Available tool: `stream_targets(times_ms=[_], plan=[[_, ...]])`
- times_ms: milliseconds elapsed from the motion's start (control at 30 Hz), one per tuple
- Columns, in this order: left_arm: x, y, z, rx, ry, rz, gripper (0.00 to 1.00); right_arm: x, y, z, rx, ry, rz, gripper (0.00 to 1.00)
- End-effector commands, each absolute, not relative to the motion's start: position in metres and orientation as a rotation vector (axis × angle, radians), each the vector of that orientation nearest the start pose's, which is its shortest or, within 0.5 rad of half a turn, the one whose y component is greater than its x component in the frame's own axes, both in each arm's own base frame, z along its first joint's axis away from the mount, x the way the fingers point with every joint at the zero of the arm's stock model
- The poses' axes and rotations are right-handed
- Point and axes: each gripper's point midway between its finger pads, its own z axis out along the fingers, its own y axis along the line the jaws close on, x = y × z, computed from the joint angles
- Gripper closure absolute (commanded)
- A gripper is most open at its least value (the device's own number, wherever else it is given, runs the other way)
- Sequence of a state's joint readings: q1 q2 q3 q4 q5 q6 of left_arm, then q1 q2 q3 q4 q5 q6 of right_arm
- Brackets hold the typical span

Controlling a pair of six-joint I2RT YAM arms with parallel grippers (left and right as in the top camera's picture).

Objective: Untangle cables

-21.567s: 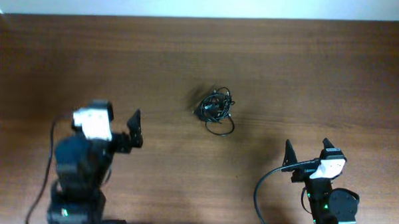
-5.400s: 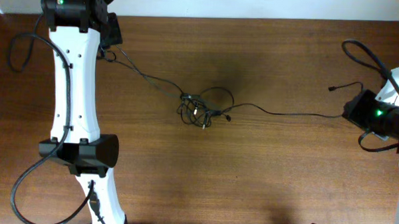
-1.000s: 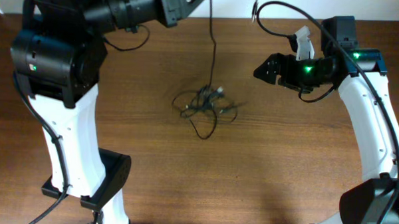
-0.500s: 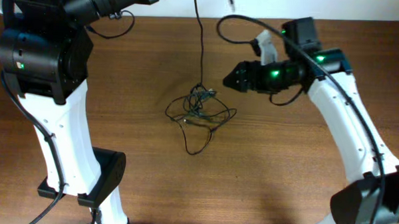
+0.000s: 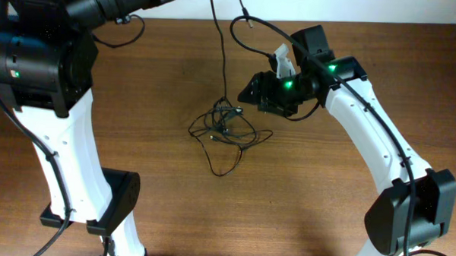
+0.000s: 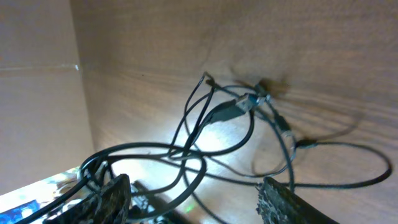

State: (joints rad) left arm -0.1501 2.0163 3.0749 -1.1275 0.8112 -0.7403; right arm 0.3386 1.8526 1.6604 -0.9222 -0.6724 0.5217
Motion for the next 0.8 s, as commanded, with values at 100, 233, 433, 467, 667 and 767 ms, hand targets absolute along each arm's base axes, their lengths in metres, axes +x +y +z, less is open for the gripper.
stream_targets(times_ms=[100,233,433,467,667,767], plan=[[0.368,-0.179,0.581,0.173,1.787,-1.283,1.0,0.353,0.28,0.189,0.052,2.864,1.244,0.37],[0.368,-0.179,0.577,0.163,1.805,-1.287,1.0,0.346,0.295,0.167,0.076,2.94,1.239,0.57],[0.367,-0.179,0.573,0.152,1.825,-1.29,1.0,0.353,0.294,0.152,0.027,2.937,1.142,0.9],[0.368,-0.179,0.573,0.149,1.825,-1.287,1.0,0.355,0.292,0.15,0.0,2.93,1.12,0.95],[0.366,-0.168,0.592,0.257,1.72,-1.231,1.0,0.371,0.266,0.143,0.002,2.911,0.995,0.96],[0.353,-0.151,0.624,0.263,1.61,-1.24,1.0,0.386,0.241,0.14,0.091,2.902,0.947,0.85]])
